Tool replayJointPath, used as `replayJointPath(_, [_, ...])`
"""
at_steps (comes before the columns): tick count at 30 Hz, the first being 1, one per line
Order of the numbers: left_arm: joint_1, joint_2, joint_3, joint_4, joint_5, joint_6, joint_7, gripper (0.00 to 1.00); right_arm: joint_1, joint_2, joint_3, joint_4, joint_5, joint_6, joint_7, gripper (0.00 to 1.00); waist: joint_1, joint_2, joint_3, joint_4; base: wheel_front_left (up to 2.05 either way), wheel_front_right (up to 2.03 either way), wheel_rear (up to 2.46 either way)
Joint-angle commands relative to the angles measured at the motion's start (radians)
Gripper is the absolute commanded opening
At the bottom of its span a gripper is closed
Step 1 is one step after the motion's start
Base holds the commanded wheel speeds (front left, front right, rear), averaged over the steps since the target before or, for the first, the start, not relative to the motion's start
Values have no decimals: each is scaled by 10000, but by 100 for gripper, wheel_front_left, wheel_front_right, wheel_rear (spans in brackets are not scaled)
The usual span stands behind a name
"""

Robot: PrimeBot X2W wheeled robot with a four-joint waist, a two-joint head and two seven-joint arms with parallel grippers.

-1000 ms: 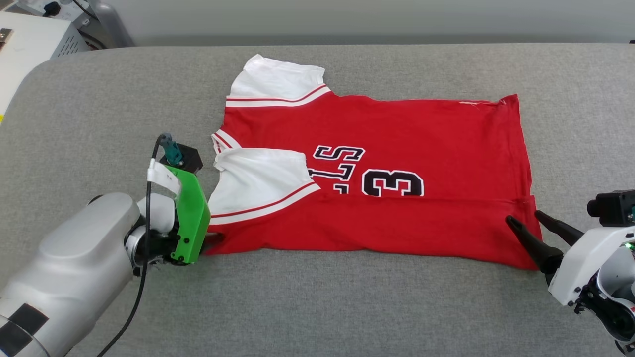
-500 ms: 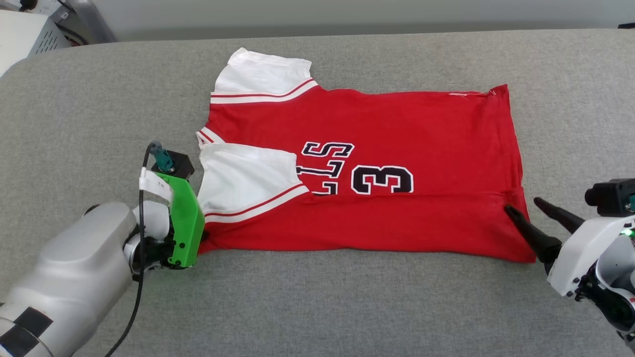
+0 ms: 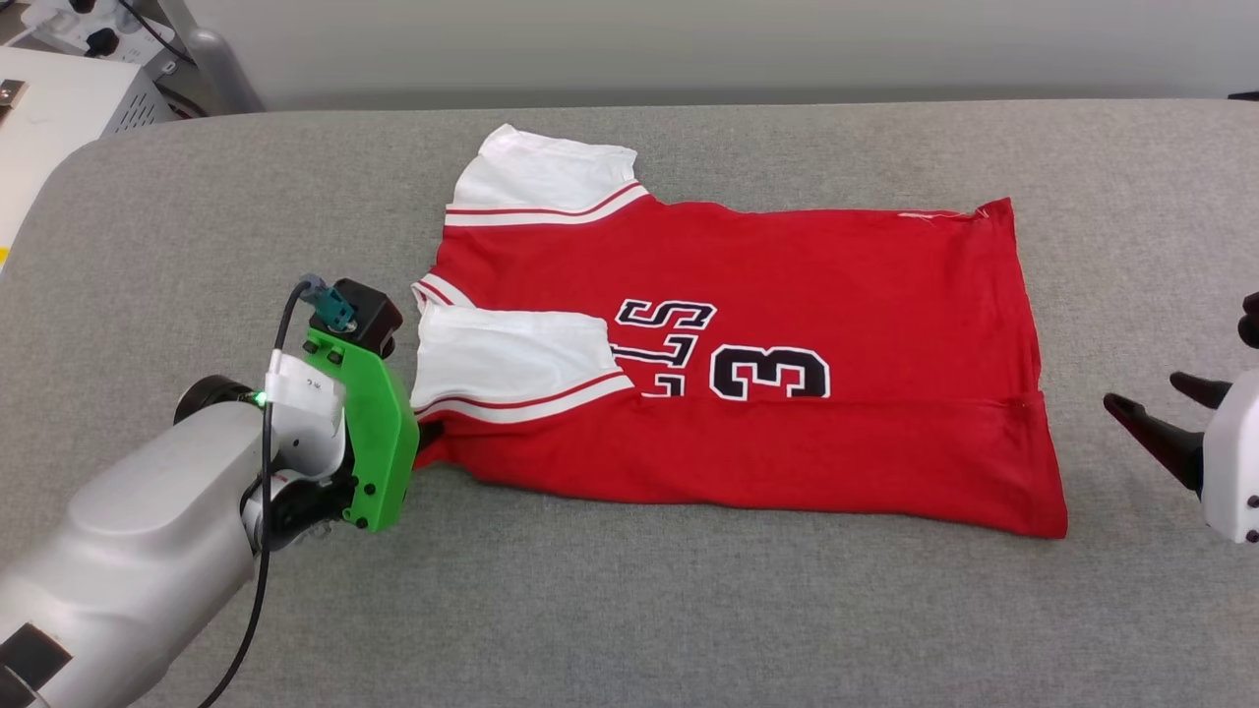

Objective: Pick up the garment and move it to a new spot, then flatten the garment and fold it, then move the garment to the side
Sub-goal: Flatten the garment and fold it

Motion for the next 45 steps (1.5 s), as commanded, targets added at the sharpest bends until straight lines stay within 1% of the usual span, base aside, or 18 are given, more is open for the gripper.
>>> replayJointPath(1, [-121, 68, -20, -124, 143, -19, -75, 0, -114, 12, -73, -40, 95, -6, 547, 100, 0, 0, 13, 20, 0, 0, 0])
replayJointPath(4, [-202, 99, -50, -311, 249, -19, -124, 0, -91, 75, -135, -18, 34, -6, 1664, 100, 0, 0, 110, 80, 0, 0, 0])
replayJointPath(8, [-293, 42, -50, -407, 327, -6, -175, 0, -51, 545, -238, 208, -134, -6, 2229, 100, 0, 0, 293, 163, 0, 0, 0])
replayJointPath(11, [-365, 21, -54, -405, 390, -5, -203, 0, -24, 999, -210, 530, -263, -6, 2338, 100, 0, 0, 464, 231, 0, 0, 0])
replayJointPath(14, [-393, -3, -54, -363, 415, -4, -235, 0, -32, 1308, -43, 964, -518, -6, 2306, 100, 0, 0, 603, 283, 0, 0, 0])
replayJointPath(17, [-427, -55, -54, -299, 427, -5, -264, 0, 2, 1697, 67, 1563, -603, -6, 2097, 100, 0, 0, 758, 365, 0, 0, 0])
replayJointPath(21, [-368, -103, -75, -164, 428, -5, -313, 0, 259, 2052, 568, 2208, -551, -6, 2064, 100, 0, 0, 858, 423, 0, 0, 0])
replayJointPath(24, [-268, -145, -91, -40, 396, -6, -365, 0, 404, 2140, 874, 2406, -396, -6, 1895, 100, 0, 0, 877, 435, 0, 0, 0])
replayJointPath(25, [-200, -147, -88, 8, 348, -6, -391, 0, 412, 2159, 923, 2455, -296, -6, 1772, 42, 0, 0, 855, 408, 0, 0, 0])
replayJointPath(26, [-141, -142, -88, 43, 313, -7, -412, 0, 395, 2143, 965, 2452, -258, -6, 1622, 11, 0, 0, 826, 384, 0, 0, 0])
replayJointPath(27, [-70, -134, -96, 91, 285, -7, -443, 0, 370, 2088, 1003, 2442, -242, -6, 1405, 0, 0, 0, 766, 360, 0, 0, 0])
replayJointPath(33, [440, 9, -110, 168, 84, -10, -708, 0, 439, 1700, 1054, 2166, -47, -6, 565, 0, 0, 0, 121, 220, 0, 0, 0])
replayJointPath(37, [839, 335, -127, -288, -9, 1, -870, 0, 852, 1314, 858, 1622, 193, -6, 178, 0, 0, 0, -404, 212, 0, 0, 0])
replayJointPath(41, [1151, 704, -157, -874, -4, 157, -941, 0, 1328, 1041, 577, 1115, 316, -6, 73, 0, 0, 0, -668, 251, 0, 0, 0])
replayJointPath(45, [1561, 1084, -215, -1617, 9, 413, -986, 0, 1865, 839, 217, 556, 368, -6, 132, 0, 0, 0, -846, 285, 0, 0, 0])
